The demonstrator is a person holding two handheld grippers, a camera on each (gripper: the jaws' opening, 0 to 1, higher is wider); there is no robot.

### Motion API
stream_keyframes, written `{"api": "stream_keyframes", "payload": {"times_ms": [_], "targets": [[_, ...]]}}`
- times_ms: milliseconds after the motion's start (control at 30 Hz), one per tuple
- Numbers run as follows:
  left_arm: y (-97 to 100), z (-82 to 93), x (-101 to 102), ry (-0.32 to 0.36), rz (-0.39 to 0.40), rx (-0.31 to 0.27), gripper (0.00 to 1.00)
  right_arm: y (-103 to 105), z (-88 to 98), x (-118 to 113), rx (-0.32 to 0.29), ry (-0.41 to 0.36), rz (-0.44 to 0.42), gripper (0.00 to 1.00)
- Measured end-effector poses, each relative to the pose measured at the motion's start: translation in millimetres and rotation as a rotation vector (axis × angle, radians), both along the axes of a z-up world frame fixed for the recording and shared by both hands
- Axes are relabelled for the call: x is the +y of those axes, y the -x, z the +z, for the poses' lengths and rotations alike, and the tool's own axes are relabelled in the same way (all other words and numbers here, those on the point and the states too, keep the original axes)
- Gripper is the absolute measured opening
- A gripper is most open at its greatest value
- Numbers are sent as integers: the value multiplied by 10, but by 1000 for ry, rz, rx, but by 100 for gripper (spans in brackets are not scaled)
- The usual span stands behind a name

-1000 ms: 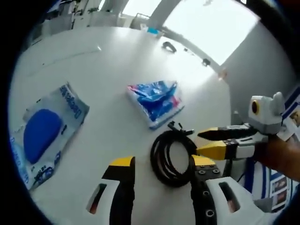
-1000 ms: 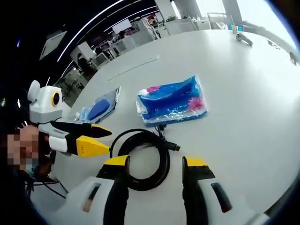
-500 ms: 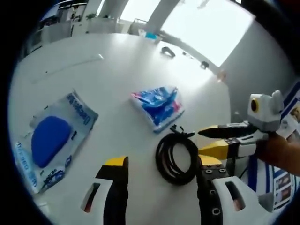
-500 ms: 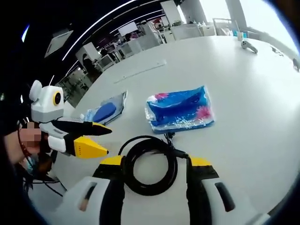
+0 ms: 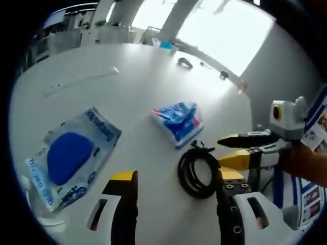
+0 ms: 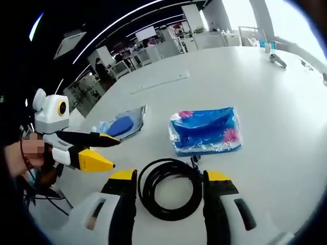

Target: Arrange the tabletop items into an orderly group along one side of the table until the central work area is clear of visible clutter.

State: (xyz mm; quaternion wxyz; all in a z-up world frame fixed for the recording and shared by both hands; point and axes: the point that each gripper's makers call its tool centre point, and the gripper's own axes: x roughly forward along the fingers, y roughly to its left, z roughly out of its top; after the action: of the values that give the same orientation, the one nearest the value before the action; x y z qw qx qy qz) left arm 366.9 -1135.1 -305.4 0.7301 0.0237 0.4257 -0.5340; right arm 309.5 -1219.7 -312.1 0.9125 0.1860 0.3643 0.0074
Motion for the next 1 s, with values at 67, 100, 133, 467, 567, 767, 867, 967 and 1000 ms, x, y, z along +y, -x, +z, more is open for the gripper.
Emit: {"api": "stream_keyframes", "payload": {"times_ms": [67,100,133,467,567,767,867,967,1000], "targets": [[-22,34,34,2,0,-10,58,-30,36,34,-7,2,6,50],[-40,48,50,4,5,-14,58,-46,47,44,-10,1,7,50],[-61,63,72,6,10,-15,58,-73,60,55,-16,4,10,50],[-198,138,288,5,39,-37,58,-268,156,219,-40,8,48,48],[-239,159,344,6,50,-43,58,-333,189,279,-47,10,61,48],[-323,199,486,8,72,-54,57,-465,257,391,-69,9,82,47],[-358,218,546,9,82,-59,58,-518,275,455,-69,13,98,47],[-403,242,617,11,95,-64,58,-583,306,514,-77,14,110,47],[-411,245,635,11,97,-65,58,-595,306,527,-75,14,113,47]]}}
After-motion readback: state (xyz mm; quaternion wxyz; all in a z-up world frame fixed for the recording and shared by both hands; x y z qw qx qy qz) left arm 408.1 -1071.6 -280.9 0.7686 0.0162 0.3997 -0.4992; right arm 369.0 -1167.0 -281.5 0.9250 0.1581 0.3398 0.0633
